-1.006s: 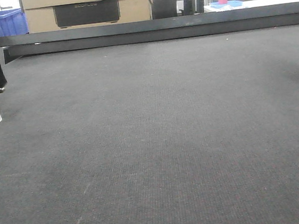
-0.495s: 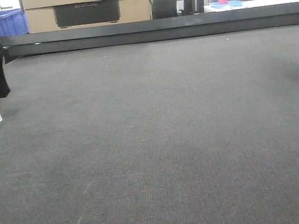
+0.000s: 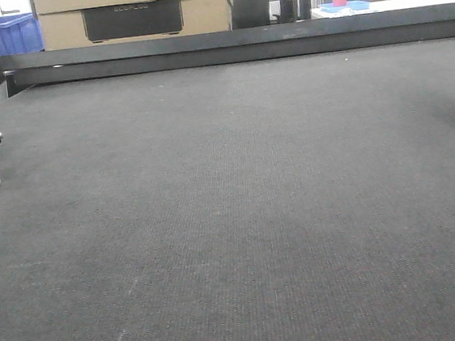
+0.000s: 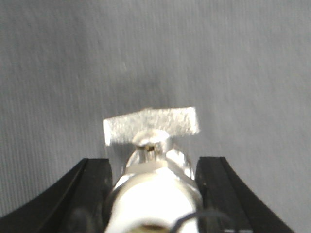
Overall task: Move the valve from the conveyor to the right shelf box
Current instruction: 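Close the left gripper around the other white-capped valve, then lift both held valves up off the conveyor belt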
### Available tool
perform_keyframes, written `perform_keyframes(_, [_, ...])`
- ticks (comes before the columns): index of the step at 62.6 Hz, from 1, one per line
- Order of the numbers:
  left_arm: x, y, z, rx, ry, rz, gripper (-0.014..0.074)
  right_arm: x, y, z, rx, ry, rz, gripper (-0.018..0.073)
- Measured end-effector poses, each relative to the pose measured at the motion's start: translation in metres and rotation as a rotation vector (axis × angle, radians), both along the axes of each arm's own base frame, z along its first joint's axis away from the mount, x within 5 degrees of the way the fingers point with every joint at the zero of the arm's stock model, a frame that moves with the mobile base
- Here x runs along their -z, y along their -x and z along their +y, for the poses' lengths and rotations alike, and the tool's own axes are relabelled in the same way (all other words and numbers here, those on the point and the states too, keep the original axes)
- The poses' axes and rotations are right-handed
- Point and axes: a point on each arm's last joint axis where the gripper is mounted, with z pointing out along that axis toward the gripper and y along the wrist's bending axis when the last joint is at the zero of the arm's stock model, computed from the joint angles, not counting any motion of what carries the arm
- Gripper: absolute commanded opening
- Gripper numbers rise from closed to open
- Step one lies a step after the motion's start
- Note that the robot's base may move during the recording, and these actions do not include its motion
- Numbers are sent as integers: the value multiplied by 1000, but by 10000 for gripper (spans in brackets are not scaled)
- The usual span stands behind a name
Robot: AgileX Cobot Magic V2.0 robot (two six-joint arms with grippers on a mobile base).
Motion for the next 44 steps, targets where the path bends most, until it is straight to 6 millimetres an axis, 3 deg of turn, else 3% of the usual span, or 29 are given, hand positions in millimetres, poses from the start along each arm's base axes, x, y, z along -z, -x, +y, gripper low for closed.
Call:
perform_keyframes(5, [-17,7,-1,1,4,-20,-111,-4,3,0,0,0,-7,-160])
perform_keyframes(14, [-66,26,-4,-2,17,-147,-111,-18,15,0,-1,-1,-36,-160])
perform_keyframes(19, [-102,46,-7,-1,27,-241,-111,-25,26,0,-2,-1,-55,-160])
perform_keyframes(25, [-128,65,-9,2,26,-301,-111,-27,40,0,-2,-3,-61,-160])
perform_keyframes(34, [-156,90,-18,27,22,-362,-111,-31,63,-1,-3,-5,-70,-160])
perform_keyframes(44, [-182,116,-32,74,27,-435,-111,-49,85,-1,-3,-8,-145,-160])
